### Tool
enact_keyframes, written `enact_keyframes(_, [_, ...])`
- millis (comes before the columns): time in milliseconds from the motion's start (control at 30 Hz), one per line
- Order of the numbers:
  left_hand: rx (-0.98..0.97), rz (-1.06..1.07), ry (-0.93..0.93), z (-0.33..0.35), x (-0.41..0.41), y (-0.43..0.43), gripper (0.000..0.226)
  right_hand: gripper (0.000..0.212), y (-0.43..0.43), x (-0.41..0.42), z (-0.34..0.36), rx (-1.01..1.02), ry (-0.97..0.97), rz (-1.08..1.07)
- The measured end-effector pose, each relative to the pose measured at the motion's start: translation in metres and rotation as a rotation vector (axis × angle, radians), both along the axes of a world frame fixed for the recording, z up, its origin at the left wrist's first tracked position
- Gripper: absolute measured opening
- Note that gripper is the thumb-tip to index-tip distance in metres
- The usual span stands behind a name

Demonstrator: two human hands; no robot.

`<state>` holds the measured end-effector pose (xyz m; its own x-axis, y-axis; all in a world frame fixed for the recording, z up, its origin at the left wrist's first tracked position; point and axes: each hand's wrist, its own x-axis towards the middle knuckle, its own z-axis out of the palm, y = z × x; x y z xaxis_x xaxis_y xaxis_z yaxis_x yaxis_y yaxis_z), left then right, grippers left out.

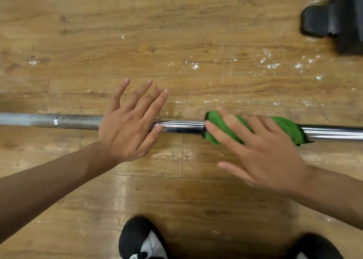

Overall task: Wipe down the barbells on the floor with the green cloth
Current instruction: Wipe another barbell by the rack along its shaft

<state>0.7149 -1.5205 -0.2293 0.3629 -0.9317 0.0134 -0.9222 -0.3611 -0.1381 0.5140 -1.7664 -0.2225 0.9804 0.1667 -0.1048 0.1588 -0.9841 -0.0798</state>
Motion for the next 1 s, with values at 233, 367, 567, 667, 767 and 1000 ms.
enact_keyframes(233, [-0.036, -0.025, -0.020, 0.000, 0.009, -0.009, 0.069, 0.077, 0.049, 0.044, 0.000, -0.026, -0.094, -0.085])
enact_keyframes(367, [-0.019, -0.007, 0.010, 0.003, 0.016, -0.017, 0.070, 0.076, 0.031, 0.047, 0.002, -0.002, -0.059, -0.078])
enact_keyframes(567, [-0.004, -0.013, 0.010, 0.001, 0.019, -0.017, 0.071, 0.073, -0.045, -0.016, 0.001, -0.034, -0.069, -0.239])
enact_keyframes(667, [-0.011, -0.018, -0.001, 0.000, 0.018, -0.015, 0.070, 0.065, -0.029, -0.008, -0.001, 0.090, -0.110, -0.401])
enact_keyframes(767, [-0.004, -0.027, -0.015, 0.000, 0.016, -0.014, 0.069, 0.059, 0.010, 0.020, 0.005, 0.361, -0.203, -0.414])
enact_keyframes(1000, [-0.047, -0.007, -0.010, 0.000, 0.012, -0.013, 0.072, 0.044, 0.066, 0.084, 0.034, 1.016, -0.233, -0.394])
